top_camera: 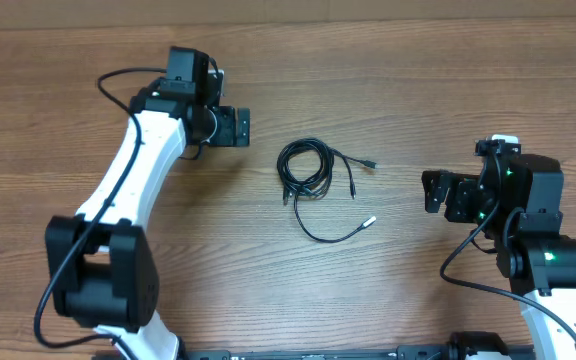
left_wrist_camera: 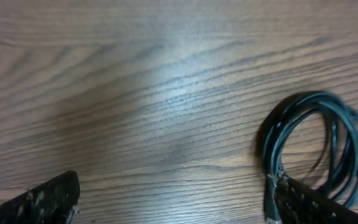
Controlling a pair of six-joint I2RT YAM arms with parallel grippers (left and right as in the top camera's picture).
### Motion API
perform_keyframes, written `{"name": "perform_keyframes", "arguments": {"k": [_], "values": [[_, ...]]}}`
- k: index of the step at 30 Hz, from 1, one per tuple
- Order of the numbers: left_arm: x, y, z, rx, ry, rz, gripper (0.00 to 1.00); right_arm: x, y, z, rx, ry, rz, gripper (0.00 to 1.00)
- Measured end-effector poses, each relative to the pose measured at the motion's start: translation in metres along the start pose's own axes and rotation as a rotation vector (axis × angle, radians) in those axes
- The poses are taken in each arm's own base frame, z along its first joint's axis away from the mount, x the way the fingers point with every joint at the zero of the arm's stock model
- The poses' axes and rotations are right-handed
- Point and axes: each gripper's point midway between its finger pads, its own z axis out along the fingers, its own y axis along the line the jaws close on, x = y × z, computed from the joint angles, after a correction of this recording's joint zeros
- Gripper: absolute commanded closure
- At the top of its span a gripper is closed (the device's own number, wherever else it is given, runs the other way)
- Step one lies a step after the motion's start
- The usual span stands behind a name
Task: Untangle cables
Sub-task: 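Raise both arms and move the left gripper toward the cable bundle, then grasp the black cable bundle with the left gripper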
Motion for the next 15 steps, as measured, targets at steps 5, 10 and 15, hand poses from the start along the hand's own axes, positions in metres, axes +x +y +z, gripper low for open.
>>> {"name": "perform_keyframes", "arguments": {"k": [5, 10, 15], "values": [[-0.002, -0.008, 0.019, 0.015, 0.003, 0.018, 0.01, 0.000, 0.000, 0.000, 0.001, 0.000, 0.000, 0.00], [-0.008, -0.023, 0.023, 0.037, -0.027, 0.050, 0.02, 0.000, 0.000, 0.000, 0.000, 0.000, 0.000, 0.00], [-0.010, -0.033, 0.026, 0.049, -0.038, 0.073, 0.09, 0.000, 0.000, 0.000, 0.000, 0.000, 0.000, 0.00]]}}
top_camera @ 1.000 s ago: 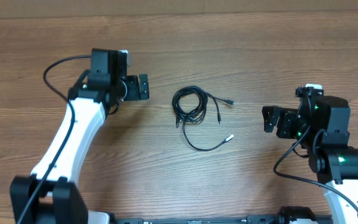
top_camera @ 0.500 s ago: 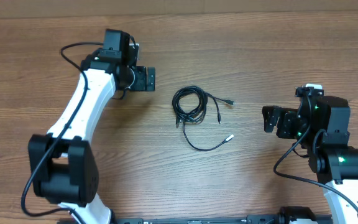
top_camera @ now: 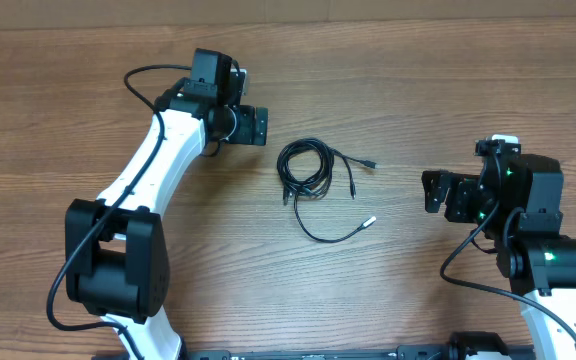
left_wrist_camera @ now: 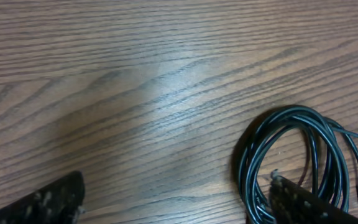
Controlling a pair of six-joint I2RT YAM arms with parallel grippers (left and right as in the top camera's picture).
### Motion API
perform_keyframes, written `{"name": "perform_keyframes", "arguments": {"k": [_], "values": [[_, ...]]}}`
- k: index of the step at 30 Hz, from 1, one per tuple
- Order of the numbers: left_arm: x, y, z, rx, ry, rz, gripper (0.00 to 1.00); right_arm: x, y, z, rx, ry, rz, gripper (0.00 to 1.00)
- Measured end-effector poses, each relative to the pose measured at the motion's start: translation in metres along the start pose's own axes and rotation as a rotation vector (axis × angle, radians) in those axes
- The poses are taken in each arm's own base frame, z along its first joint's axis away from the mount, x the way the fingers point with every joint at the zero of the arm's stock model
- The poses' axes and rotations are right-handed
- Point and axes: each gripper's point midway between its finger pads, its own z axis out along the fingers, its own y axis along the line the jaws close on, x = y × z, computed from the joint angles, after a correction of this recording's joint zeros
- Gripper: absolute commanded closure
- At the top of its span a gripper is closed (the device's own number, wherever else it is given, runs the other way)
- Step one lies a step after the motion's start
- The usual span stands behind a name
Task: Untangle cables
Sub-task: 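Grasp the black cable bundle with the left gripper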
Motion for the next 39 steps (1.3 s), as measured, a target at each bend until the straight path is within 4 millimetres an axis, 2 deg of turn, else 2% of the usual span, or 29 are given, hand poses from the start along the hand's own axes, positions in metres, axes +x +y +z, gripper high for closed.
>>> {"name": "perform_keyframes", "arguments": {"k": [6, 9, 12, 17, 19, 21, 26, 32, 36, 39], "values": [[0.008, -0.020, 0.010, 0.018, 0.027, 0.045, 0.11, 0.000, 0.000, 0.000, -0.001, 0.000, 0.000, 0.00], [0.021, -0.035, 0.026, 0.030, 0.071, 0.075, 0.12, 0.000, 0.000, 0.000, -0.001, 0.000, 0.000, 0.00], [0.036, -0.043, 0.045, 0.033, 0.126, 0.099, 0.19, 0.000, 0.000, 0.000, -0.002, 0.001, 0.000, 0.00], [0.057, -0.049, 0.069, 0.034, 0.198, 0.126, 0.59, 0.000, 0.000, 0.000, -0.003, 0.000, 0.000, 0.00], [0.061, -0.050, 0.073, 0.039, 0.211, 0.127, 0.82, 0.000, 0.001, 0.000, -0.003, 0.000, 0.000, 0.00], [0.062, -0.050, 0.074, 0.043, 0.214, 0.125, 0.96, -0.001, 0.001, 0.000, -0.004, -0.002, -0.001, 0.00], [0.062, -0.054, 0.073, 0.065, 0.219, 0.124, 0.96, -0.004, 0.003, 0.000, -0.017, -0.015, -0.003, 0.00], [0.060, -0.069, 0.063, 0.140, 0.243, 0.114, 0.96, -0.023, 0.027, -0.002, -0.149, -0.086, -0.019, 0.00], [0.050, -0.087, 0.044, 0.216, 0.248, 0.110, 0.96, -0.030, 0.038, 0.006, -0.225, -0.090, 0.009, 0.04], [0.040, -0.100, 0.021, 0.273, 0.224, 0.113, 0.96, -0.030, 0.045, 0.020, -0.277, -0.056, 0.051, 0.14]]}}
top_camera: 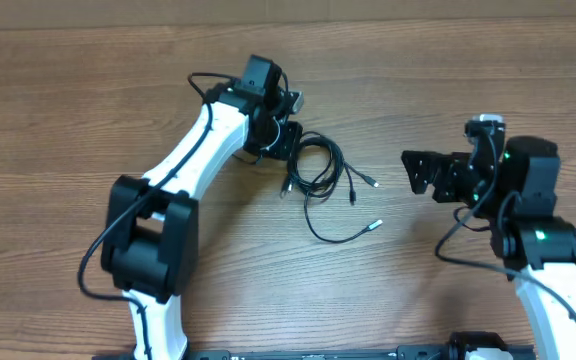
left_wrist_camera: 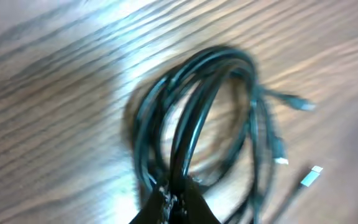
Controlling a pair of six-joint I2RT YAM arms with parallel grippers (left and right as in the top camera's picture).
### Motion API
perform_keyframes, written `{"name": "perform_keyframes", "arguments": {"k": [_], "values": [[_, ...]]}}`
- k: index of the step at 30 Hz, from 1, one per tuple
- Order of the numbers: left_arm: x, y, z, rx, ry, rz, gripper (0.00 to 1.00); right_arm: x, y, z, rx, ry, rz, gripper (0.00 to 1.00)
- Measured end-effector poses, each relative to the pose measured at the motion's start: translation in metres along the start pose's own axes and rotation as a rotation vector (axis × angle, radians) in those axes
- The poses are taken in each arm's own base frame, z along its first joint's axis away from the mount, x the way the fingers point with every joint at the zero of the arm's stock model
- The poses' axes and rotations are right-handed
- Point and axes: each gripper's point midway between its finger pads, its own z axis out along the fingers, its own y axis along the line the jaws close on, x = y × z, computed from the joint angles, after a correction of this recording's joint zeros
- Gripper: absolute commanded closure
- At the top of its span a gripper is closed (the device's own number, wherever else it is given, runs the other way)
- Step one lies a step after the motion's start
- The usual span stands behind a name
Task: Untangle cables
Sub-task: 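Grasp the black cable bundle with the left gripper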
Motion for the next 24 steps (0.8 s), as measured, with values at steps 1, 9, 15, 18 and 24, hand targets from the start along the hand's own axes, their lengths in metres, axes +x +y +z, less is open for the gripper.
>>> {"name": "perform_keyframes", "arguments": {"k": [1, 9, 15, 18, 24], "values": [[-0.001, -0.006, -0.008, 0.018, -0.009, 0.005, 0.96, 0.000, 0.001, 0.005, -0.018, 0.009, 0.014, 0.15], [-0.001, -0.049, -0.033, 0.221, -0.023, 0.041, 0.96, 0.028, 0.013, 0.045, -0.122, 0.166, 0.115, 0.19], [-0.005, -0.078, -0.042, 0.387, -0.038, 0.075, 0.96, 0.057, 0.026, 0.070, -0.155, 0.283, 0.120, 0.21], [-0.012, -0.087, -0.051, 0.429, -0.060, 0.096, 0.96, 0.068, 0.029, 0.080, -0.159, 0.327, 0.121, 0.26], [-0.036, -0.117, -0.096, 0.508, -0.165, 0.185, 0.96, 0.073, 0.024, 0.093, -0.153, 0.342, 0.131, 0.23]]}}
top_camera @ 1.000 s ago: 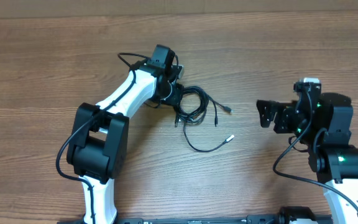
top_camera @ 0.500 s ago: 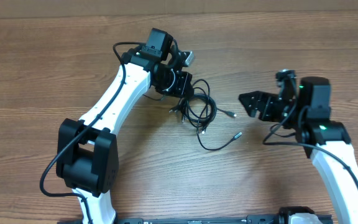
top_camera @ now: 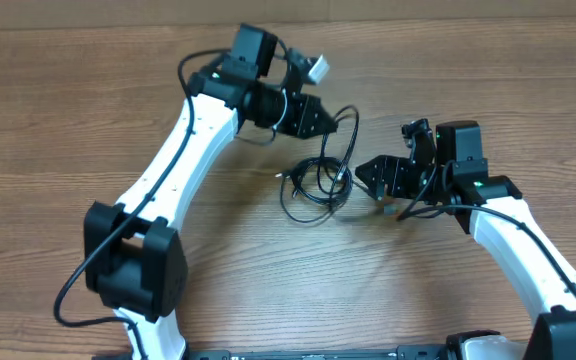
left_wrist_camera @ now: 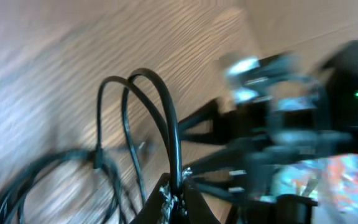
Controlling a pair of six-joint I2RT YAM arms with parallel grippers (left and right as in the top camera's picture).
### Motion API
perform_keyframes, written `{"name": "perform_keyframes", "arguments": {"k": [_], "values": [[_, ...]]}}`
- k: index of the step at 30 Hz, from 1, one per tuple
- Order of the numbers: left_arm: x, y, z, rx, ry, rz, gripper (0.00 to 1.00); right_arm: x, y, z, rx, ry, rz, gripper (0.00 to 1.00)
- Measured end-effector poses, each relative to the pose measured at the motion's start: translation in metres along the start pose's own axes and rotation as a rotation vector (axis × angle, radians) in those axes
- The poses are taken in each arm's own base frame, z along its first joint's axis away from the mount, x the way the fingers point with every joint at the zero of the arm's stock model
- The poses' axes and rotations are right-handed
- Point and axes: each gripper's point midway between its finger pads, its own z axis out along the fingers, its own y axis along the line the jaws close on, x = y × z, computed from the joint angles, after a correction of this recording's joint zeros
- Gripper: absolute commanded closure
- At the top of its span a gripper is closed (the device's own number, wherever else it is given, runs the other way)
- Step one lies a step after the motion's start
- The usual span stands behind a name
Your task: Untangle cables
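Note:
A black cable bundle (top_camera: 311,190) lies mid-table, part coiled on the wood. My left gripper (top_camera: 324,118) is shut on a strand of it and holds two loops (left_wrist_camera: 157,99) up off the table, with the rest hanging down to the coil. In the left wrist view the strand runs straight into the closed jaws of the left gripper (left_wrist_camera: 178,191). My right gripper (top_camera: 364,170) hovers just right of the coil, its fingers (left_wrist_camera: 207,119) spread, nothing between them. A light plug end (top_camera: 383,208) lies under the right gripper.
The wooden table (top_camera: 88,120) ends at its far edge (top_camera: 468,18) along the top of the overhead view. A white tag (top_camera: 318,68) sticks out from the left wrist. The two arms are close together over the cable.
My left gripper, still shut on the cable, has lifted and moved right, pulling loops up off the table. The right gripper has moved left and down to the coil's right side.
My left gripper was open at the far left of the coil, then nearer to it, while the right arm stayed at the right. Then the left gripper was shut on the coil's upper left. Now it holds loops raised, with the right gripper beside them.

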Motion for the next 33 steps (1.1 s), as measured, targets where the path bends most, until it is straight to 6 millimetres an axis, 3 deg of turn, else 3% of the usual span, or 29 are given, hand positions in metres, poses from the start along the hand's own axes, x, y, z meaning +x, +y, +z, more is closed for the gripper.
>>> {"name": "perform_keyframes", "arguments": {"k": [9, 11, 13, 15, 19, 26, 29, 33], "values": [[-0.055, -0.090, -0.050, 0.186, -0.211, 0.247, 0.96, -0.014, 0.005, 0.000, -0.020, -0.054, 0.012, 0.20], [-0.060, -0.107, -0.060, 0.223, -0.236, 0.271, 0.96, -0.018, 0.007, 0.000, -0.032, -0.066, 0.010, 0.26], [-0.062, -0.117, -0.066, 0.249, -0.245, 0.275, 0.96, -0.023, 0.012, -0.001, -0.054, -0.084, 0.005, 0.38], [-0.060, -0.122, -0.068, 0.270, -0.239, 0.265, 0.96, -0.026, 0.016, -0.001, -0.071, -0.096, 0.004, 0.60], [-0.058, -0.125, -0.068, 0.289, -0.227, 0.248, 0.96, -0.034, 0.018, -0.002, -0.076, -0.126, 0.014, 0.95], [-0.049, -0.118, -0.065, 0.272, -0.192, 0.189, 0.96, -0.035, -0.013, -0.002, 0.092, -0.159, 0.120, 0.96], [-0.038, -0.093, -0.058, 0.141, -0.158, 0.106, 0.96, -0.033, -0.028, -0.004, 0.169, -0.166, 0.147, 0.96], [-0.020, -0.036, -0.056, -0.163, -0.116, 0.003, 0.96, -0.030, -0.036, -0.006, 0.216, -0.164, 0.156, 0.96]]}}
